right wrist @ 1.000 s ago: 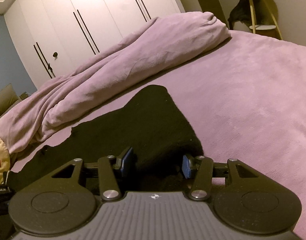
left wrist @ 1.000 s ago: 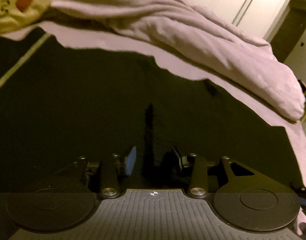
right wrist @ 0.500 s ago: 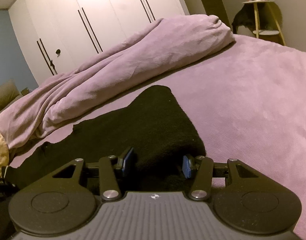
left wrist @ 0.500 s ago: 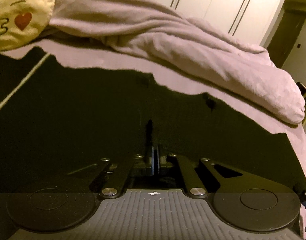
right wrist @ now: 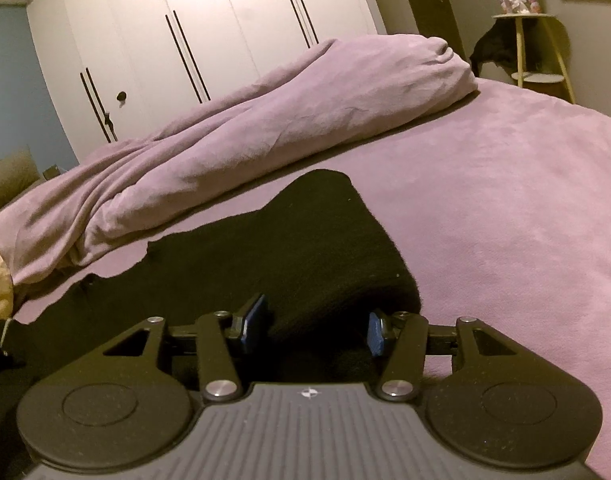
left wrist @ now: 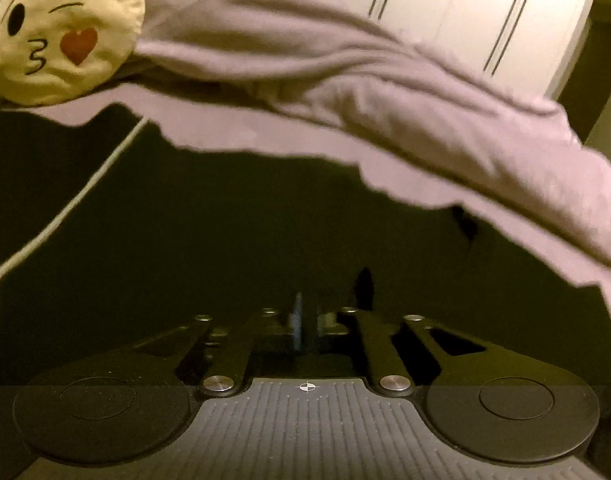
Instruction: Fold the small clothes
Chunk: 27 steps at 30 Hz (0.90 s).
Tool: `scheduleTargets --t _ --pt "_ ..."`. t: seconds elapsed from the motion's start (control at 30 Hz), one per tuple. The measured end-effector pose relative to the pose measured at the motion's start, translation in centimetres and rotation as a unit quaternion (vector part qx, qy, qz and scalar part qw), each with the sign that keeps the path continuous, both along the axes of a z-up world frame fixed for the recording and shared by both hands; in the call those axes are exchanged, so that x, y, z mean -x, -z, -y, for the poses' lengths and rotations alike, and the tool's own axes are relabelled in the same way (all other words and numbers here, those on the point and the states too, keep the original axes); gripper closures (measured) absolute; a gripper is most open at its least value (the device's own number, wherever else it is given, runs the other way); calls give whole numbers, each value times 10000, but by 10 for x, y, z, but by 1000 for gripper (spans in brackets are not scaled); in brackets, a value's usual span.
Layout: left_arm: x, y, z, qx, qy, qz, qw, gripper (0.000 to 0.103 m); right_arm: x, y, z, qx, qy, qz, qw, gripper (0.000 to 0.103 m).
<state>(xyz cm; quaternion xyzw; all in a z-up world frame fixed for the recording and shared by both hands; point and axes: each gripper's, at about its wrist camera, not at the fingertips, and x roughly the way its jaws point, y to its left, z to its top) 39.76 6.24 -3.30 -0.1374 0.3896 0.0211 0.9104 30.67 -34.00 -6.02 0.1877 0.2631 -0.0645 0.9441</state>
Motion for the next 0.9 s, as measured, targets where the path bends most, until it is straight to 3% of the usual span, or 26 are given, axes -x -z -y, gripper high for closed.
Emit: scheduleTargets --t 0.03,0.07,0.2,0.3,0.4,0.5,0.53,0.63,0.83,0.9 --pt "2 3 0 -37 43 -40 10000 64 0 0 -2 49 -2 -14 10000 50" --pt "5 7 -1 1 38 -87 10000 56 0 0 -4 103 -1 -19 9999 50" --pt "11 18 1 664 181 -311 9971 51 -1 -2 -14 302 -48 -36 9995 49" --pt "10 18 16 663 397 -312 9965 51 -2 -4 -21 428 -109 -55 9990 49" --pt "10 14 16 1136 410 -276 9923 51 1 -9 -22 366 -203 23 9991 49" --pt "7 19 17 1271 492 -428 9897 65 2 -13 -23 146 -315 131 9993 51" --pt "5 22 19 1263 477 -524 9895 80 3 -14 -26 193 -349 163 9991 55" --pt "5 27 19 1172 385 -467 9913 94 4 -12 -32 307 -421 192 9985 66" --pt "4 12 4 1089 240 50 9937 99 0 -1 -37 277 -537 -10 9982 69" --pt "2 7 -2 808 70 71 9967 101 -2 3 -40 320 -552 -86 9979 69"
